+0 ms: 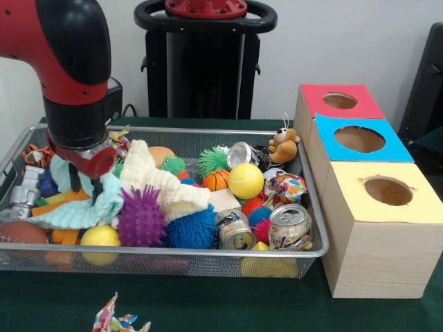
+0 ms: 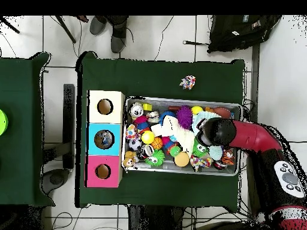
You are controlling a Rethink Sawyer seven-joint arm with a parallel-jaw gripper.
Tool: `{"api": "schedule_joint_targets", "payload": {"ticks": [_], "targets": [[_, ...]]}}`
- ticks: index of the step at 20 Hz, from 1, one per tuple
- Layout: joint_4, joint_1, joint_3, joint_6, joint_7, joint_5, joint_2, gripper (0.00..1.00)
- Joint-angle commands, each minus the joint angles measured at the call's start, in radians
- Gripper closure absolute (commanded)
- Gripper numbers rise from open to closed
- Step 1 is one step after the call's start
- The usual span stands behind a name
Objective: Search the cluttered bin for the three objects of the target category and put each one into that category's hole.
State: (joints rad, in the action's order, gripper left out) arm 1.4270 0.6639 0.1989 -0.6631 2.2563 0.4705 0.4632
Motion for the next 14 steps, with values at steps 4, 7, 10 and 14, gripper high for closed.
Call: {"api": "schedule_joint_targets", "payload": {"ticks": [4,7,10,14], "targets": [[-0.066,-0.006,0.103,-0.065,-0.201,0.015,0.030,0.00],[-0.113,0.007,0.111,-0.074,-0.241,0.031,0.009,0.00],[-0.151,0.009,0.108,-0.088,-0.263,0.046,0.006,0.00],[-0.174,0.014,0.109,-0.079,-0.272,0.066,0.004,0.00]]}}
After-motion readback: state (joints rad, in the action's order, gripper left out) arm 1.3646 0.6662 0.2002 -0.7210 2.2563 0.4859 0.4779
